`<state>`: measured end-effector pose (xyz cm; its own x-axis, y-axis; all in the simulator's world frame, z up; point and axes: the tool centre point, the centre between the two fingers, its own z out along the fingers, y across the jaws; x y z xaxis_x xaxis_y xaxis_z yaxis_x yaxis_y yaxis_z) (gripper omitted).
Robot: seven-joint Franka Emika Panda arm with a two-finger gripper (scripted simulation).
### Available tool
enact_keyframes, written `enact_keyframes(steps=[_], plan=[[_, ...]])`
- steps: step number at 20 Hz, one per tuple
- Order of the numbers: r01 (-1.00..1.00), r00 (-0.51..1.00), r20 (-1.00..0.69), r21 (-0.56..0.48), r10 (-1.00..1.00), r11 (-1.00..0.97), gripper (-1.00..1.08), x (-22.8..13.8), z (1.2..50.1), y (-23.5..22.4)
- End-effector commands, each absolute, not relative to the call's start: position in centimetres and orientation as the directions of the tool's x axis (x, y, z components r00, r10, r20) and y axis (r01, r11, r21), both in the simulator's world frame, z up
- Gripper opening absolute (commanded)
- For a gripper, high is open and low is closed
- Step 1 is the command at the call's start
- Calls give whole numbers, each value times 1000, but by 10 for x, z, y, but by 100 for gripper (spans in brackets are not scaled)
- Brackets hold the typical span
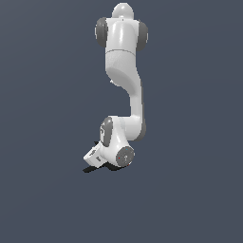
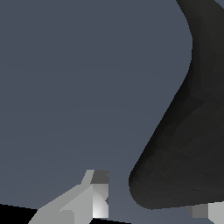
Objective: Pick up the object and move it to a goal position.
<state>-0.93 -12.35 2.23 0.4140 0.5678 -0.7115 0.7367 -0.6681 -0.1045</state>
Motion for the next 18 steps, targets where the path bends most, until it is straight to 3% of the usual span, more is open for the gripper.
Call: enact_keyframes(steps=[1, 4, 5, 18], plan=[[737, 414, -712, -104, 568, -667, 28, -10, 21, -125], [737, 414, -712, -104, 568, -667, 28, -9, 21, -124], [737, 414, -712, -104, 568, -667, -100, -9, 21, -124], [737, 414, -712, -103, 567, -668, -100, -10, 22, -124]])
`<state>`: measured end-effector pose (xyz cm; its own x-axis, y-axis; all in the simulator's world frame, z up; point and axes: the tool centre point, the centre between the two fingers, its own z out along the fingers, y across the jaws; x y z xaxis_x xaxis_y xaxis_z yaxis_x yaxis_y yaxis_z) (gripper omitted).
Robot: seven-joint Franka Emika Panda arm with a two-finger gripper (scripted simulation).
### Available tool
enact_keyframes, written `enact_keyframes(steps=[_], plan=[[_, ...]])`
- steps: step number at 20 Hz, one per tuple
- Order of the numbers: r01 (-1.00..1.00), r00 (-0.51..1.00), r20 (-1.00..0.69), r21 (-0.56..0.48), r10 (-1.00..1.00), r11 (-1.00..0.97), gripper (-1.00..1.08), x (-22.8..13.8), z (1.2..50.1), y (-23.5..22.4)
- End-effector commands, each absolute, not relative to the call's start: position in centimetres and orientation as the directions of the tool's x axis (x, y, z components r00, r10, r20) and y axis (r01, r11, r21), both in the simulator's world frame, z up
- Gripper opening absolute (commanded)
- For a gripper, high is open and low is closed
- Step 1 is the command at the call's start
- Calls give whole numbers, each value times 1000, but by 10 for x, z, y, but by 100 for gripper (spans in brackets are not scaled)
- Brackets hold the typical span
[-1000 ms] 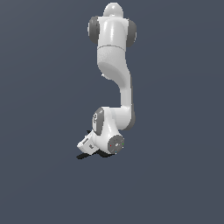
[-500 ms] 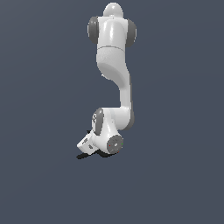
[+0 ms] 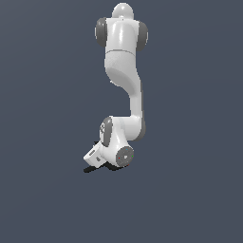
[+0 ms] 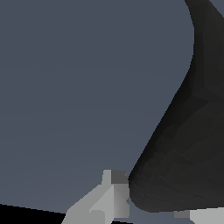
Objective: Pick up the object and move it to a goal position.
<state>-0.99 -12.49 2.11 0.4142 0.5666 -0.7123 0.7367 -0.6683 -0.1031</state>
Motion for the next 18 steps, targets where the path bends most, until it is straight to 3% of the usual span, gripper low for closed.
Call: enact_keyframes(steps=[1, 18], plan=[[737, 414, -712, -103, 567, -668, -100, -11, 23, -124], [738, 413, -712, -103, 568, -667, -100, -52, 74, -77]])
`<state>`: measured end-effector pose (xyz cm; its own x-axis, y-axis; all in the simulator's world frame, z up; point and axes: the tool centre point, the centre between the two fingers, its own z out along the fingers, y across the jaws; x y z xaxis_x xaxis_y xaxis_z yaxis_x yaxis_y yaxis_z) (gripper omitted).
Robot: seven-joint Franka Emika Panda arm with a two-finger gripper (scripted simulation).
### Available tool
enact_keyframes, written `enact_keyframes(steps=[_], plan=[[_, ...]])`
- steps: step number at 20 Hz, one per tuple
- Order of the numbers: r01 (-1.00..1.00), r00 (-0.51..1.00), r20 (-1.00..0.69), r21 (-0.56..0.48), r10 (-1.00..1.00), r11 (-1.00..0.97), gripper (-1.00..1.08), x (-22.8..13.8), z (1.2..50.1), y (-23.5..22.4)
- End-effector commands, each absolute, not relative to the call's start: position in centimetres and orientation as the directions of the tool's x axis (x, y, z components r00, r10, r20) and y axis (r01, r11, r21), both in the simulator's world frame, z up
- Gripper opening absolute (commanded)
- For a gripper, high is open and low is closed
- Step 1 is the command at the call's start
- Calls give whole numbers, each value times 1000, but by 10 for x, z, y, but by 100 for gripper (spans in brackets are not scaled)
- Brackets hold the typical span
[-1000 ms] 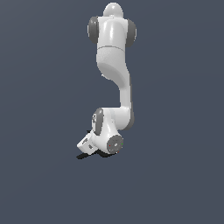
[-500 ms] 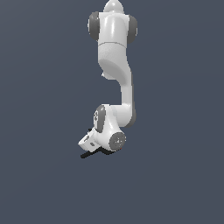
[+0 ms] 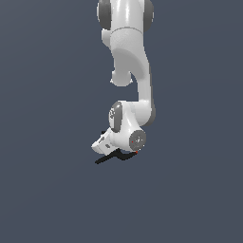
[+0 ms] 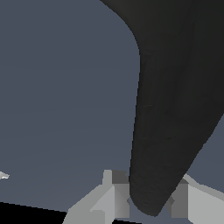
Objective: Pick up the object and move it to a goal position.
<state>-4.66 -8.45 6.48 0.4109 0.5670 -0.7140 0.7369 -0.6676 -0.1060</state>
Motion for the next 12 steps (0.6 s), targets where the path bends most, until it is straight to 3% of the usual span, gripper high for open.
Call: enact_keyframes(steps=[1, 12], plan=[[738, 413, -712, -103, 568, -667, -100, -57, 81, -71], [740, 411, -714, -103, 567, -665, -100, -117, 159, -2]])
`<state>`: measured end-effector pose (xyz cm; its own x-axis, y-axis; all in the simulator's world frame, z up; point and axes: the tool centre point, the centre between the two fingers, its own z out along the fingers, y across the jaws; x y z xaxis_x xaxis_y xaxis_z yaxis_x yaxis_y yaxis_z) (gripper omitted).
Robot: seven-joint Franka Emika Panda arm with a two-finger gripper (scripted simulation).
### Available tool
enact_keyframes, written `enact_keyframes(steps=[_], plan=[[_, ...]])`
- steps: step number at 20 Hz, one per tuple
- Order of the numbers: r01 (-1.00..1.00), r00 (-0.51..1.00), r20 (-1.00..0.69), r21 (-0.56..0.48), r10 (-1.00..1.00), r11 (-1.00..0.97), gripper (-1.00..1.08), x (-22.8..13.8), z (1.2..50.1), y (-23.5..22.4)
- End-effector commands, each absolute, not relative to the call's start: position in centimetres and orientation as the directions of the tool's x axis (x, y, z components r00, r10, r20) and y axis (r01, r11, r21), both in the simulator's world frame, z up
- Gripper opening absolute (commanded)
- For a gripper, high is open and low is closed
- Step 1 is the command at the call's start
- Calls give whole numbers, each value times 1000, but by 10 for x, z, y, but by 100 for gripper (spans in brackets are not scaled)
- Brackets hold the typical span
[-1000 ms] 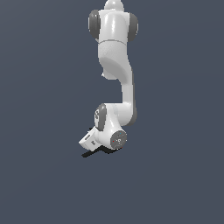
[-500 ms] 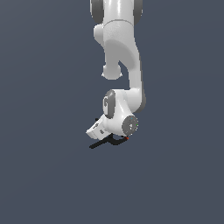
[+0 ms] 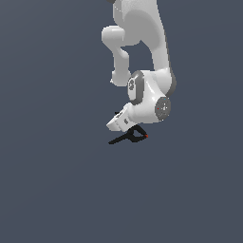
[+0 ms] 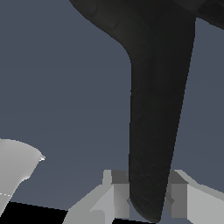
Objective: Pick up the object and move it to a goal position.
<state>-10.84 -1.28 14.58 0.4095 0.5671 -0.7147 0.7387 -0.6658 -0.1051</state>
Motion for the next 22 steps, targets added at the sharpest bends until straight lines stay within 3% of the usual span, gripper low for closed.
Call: enact_keyframes(steps=[1, 13, 22], plan=[[740, 411, -714, -103, 567, -665, -100, -123, 167, 4], [740, 411, -714, -103, 567, -665, -100, -186, 254, 82], [738, 412, -713, -104, 568, -666, -100, -208, 287, 112]])
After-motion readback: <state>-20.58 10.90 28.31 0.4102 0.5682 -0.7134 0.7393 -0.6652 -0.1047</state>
